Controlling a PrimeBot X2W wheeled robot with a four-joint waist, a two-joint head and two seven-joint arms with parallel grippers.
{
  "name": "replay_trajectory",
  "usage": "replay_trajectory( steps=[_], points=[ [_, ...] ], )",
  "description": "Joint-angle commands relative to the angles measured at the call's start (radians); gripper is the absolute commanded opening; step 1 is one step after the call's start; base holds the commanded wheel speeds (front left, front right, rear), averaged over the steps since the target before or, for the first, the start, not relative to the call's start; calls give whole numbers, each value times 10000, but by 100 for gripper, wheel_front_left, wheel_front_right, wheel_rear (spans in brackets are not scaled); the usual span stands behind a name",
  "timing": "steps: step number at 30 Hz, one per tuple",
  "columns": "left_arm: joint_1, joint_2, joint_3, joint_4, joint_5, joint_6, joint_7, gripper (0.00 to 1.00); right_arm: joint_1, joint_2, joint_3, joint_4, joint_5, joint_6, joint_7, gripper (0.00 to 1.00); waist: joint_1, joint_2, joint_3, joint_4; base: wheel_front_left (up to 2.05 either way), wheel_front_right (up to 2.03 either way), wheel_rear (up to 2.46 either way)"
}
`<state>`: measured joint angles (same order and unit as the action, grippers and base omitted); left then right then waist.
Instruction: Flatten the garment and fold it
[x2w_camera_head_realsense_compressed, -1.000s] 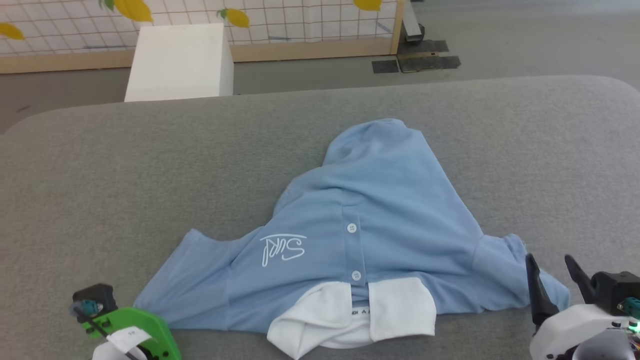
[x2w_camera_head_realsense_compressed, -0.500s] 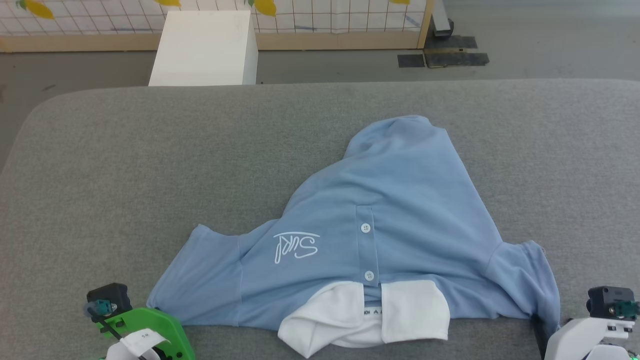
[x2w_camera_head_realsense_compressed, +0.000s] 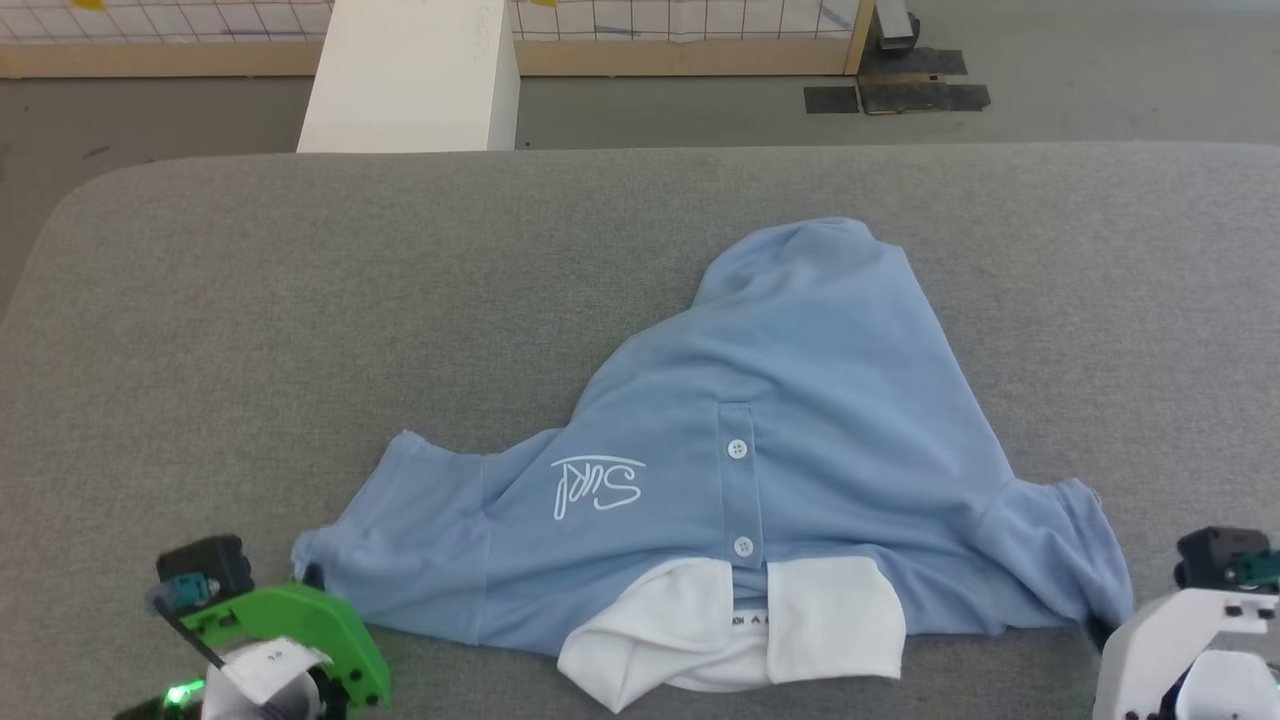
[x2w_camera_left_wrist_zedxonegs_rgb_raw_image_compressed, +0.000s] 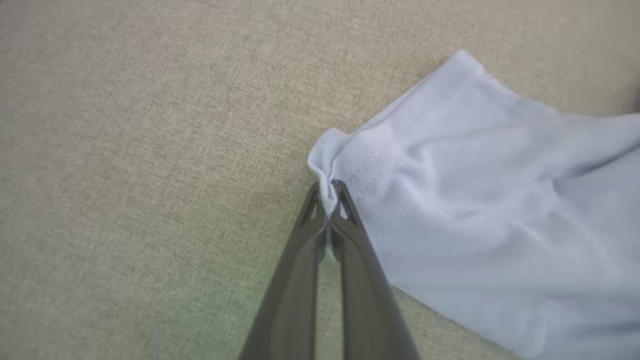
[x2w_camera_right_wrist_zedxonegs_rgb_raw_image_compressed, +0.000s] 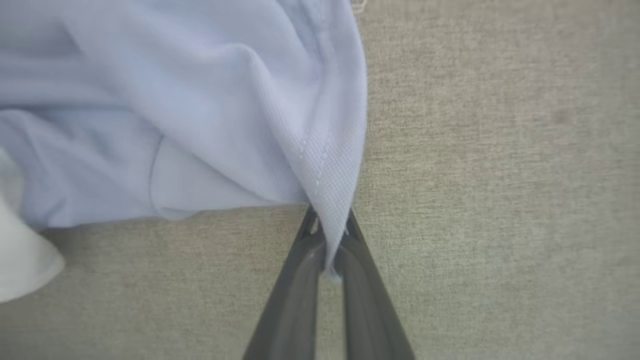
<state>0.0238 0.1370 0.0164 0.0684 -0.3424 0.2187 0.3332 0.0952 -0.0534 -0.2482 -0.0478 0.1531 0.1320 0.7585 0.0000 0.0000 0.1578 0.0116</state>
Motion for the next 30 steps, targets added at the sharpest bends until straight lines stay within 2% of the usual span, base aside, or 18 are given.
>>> replay_trajectory(
  steps=[1, 5, 7, 10, 13, 16, 20, 24, 30],
  points=[
    [-307, -17, 49, -270, -193, -174, -163, 0, 43, 32, -41, -414, 138, -13, 68, 0, 0, 0, -67, -62, 0, 0, 0],
    [-779, 16, 258, -1096, -1020, -849, -307, 0, -244, 25, -23, -1897, 206, -13, 533, 0, 0, 0, -188, -168, 0, 0, 0],
    [-1185, 52, 348, -1551, -1508, -1207, -229, 0, -545, -202, 76, -2658, 143, -13, 878, 0, 0, 0, -245, -215, 0, 0, 0],
    [-2025, 157, 420, -2234, -2174, -1591, 151, 0, -1385, -968, 254, -3449, 185, -13, 1374, 0, 0, 0, -272, -287, 0, 0, 0],
    [-3141, 196, 519, -2598, -2903, -1775, 661, 0, -2611, -1924, 536, -3654, 383, -13, 1749, 0, 0, 0, -185, -366, 0, 0, 0],
    [-4656, -28, 759, -2651, -3807, -1556, 1165, 0, -4299, -2942, 1030, -3336, 597, -13, 1976, 0, 0, 0, 59, -453, 0, 0, 0],
    [-6768, -111, 1030, -2127, -4257, -1046, 1428, 0, -6844, -3791, 1905, -2371, 814, -13, 1762, 0, 0, 0, 603, -599, 0, 0, 0],
    [-8940, -129, 1217, -1123, -4257, -607, 1167, 0, -9397, -4114, 2719, -988, 765, -13, 1211, 0, 0, 0, 1382, -747, 0, 0, 0],
    [-11916, -26, 1325, 484, -3817, -309, 81, 0, -12698, -3897, 3448, 1190, 88, -13, -192, 0, 0, 0, 2626, -984, 0, 0, 0]
  ],
)
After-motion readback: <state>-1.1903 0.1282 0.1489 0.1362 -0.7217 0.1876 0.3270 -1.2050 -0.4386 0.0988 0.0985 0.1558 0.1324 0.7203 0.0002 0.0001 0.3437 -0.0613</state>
